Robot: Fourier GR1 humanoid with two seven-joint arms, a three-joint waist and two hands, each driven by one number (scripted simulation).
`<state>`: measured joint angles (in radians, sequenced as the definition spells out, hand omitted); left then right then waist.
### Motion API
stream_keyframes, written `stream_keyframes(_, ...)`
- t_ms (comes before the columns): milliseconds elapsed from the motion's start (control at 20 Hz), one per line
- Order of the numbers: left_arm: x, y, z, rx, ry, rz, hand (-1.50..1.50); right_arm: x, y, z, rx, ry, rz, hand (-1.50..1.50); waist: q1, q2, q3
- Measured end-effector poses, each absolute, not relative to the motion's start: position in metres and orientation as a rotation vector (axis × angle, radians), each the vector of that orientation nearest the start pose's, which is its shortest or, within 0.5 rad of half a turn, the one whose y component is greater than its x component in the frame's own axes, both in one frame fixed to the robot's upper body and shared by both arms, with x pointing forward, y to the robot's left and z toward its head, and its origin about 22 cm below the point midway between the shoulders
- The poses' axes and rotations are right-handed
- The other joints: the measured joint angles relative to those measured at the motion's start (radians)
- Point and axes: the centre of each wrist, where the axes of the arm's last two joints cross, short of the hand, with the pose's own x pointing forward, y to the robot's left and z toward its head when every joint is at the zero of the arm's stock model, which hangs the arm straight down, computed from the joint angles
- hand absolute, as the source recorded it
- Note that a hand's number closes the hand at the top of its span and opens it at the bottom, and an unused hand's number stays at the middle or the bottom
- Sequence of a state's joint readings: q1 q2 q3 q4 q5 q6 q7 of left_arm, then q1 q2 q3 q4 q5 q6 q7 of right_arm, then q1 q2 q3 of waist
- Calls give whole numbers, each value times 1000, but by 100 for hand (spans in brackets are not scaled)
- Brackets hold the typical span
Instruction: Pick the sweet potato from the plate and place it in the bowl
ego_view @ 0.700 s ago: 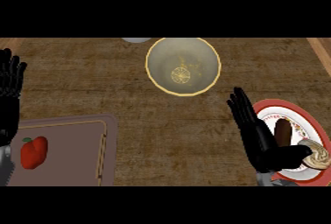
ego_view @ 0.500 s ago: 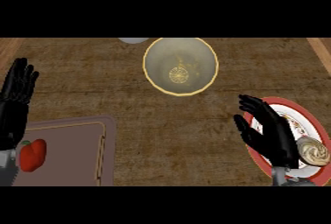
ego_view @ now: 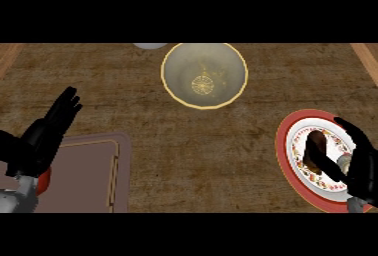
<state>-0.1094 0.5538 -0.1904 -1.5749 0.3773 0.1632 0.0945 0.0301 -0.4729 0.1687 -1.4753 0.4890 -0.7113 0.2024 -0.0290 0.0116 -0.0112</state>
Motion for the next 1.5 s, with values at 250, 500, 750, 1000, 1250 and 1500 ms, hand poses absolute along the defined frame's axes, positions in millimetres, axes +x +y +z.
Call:
stream_keyframes(250, 276, 297, 64, 71, -1451, -195, 0, 240, -287, -2, -1345, -1405, 376, -150, 16, -7, 2)
stream_keyframes(500, 282, 294, 66, 54, -1434, -201, 0, 259, -271, 10, -1481, -1187, 463, -150, 23, -12, 0)
stream_keyframes(750, 286, 292, 68, 40, -1428, -218, 0, 286, -235, 34, -1521, -905, 534, -150, 36, -13, 2)
stream_keyframes(1000, 291, 293, 69, 32, -1427, -227, 0, 316, -192, 61, -1489, -719, 617, -150, 46, -11, 5)
stream_keyframes(1250, 295, 291, 66, 27, -1428, -227, 0, 343, -162, 80, -1436, -630, 661, -150, 47, -10, 8)
stream_keyframes(1500, 294, 294, 62, 22, -1427, -224, 0, 361, -155, 84, -1395, -528, 685, -150, 44, -10, 8)
